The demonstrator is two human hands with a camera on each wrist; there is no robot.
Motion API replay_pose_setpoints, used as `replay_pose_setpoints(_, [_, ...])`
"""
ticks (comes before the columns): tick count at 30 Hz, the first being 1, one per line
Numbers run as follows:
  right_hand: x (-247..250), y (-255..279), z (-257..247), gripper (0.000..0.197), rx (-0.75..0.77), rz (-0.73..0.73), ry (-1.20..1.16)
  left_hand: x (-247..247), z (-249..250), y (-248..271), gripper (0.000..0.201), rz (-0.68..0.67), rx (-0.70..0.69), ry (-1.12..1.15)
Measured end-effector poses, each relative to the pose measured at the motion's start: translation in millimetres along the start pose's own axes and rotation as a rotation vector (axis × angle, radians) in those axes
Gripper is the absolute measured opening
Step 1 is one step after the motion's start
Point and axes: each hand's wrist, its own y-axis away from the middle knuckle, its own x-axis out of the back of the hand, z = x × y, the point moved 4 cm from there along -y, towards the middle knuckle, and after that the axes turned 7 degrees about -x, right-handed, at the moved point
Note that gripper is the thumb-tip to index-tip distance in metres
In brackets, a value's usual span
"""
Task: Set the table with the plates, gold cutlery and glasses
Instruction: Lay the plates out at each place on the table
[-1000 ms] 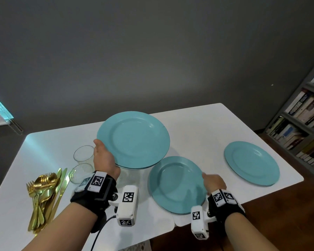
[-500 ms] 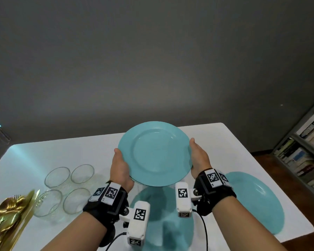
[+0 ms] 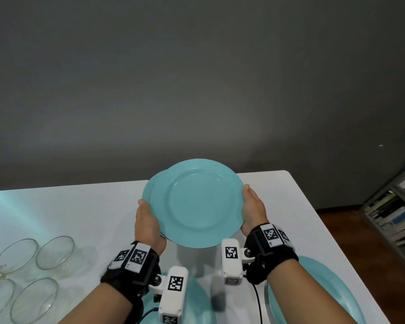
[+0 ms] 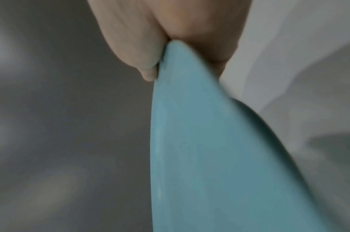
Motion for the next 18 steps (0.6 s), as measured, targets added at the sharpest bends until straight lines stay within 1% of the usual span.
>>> replay_pose_setpoints(4, [21,-32,-13,0.037,-0.054,0.098,-0.115,-5,3,-16,0.046,0.084,-0.034,-0.017])
replay_pose_setpoints(6, [39,-44,-21,0.043,-0.064,0.19,-0.189,-6,9,-21,0.046,0.123,-0.067,-0.034])
replay_pose_setpoints(8, [61,-57,-29,0.045,-0.11,0.293,-0.197,-7,14,-26,0.046,0.144,-0.098,-0.028])
replay_pose_setpoints(10, [81,-66,-35,0.045,-0.153,0.378,-0.135,-8,19,-31,0.047,0.161,-0.106,-0.043])
replay_pose_setpoints(12, [101,-74,-40,0.044,-0.206,0.473,0.016,-8,20,-36,0.047,0.183,-0.106,-0.029])
replay_pose_setpoints(13, [109,-78,-41,0.047,-0.191,0.51,0.059,-9,20,-37,0.047,0.191,-0.109,-0.029])
replay_pose_setpoints(14, [116,-85,-39,0.051,-0.188,0.527,0.059,-11,21,-38,0.046,0.187,-0.113,-0.024])
replay_pose_setpoints(16, [134,-104,-28,0.059,-0.209,0.539,0.23,-16,20,-40,0.045,0.165,-0.117,-0.001])
replay_pose_setpoints(17, [143,-115,-21,0.055,-0.21,0.55,0.298,-19,18,-41,0.045,0.16,-0.119,0.006])
replay_pose_setpoints(18, [144,-123,-16,0.051,-0.243,0.533,0.277,-21,17,-41,0.045,0.158,-0.124,0.004])
